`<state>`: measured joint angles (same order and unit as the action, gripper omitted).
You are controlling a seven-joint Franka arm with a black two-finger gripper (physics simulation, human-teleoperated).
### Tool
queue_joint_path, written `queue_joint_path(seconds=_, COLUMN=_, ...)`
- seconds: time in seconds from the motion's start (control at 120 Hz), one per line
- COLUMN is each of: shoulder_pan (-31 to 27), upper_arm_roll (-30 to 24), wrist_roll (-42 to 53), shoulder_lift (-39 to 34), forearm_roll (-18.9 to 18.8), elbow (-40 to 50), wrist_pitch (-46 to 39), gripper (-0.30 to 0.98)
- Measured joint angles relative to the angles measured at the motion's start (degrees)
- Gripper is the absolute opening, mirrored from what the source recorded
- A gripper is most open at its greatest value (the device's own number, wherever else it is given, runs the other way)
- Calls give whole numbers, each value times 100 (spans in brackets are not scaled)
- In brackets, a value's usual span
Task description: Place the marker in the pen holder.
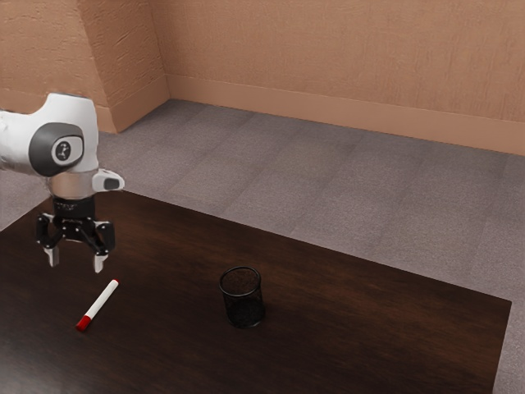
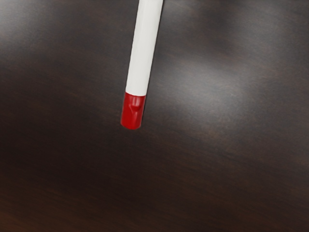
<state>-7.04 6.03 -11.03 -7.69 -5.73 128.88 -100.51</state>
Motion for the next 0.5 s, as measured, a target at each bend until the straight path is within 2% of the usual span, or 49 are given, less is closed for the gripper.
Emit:
queue_joint_path(seconds=0.283, shoulder_pan=-390, upper_arm_roll=12, wrist_roll=335, shoulder_lift=930, forearm_roll=474, elbow=470, wrist_pitch=-933, gripper=69)
queue_joint_path(seconds=0.5, shoulder_pan=-655, upper_arm_roll=8, wrist_roll=816, shoulder_lift=1522, forearm_roll=572, elbow=363, wrist_pitch=-1366, gripper=69)
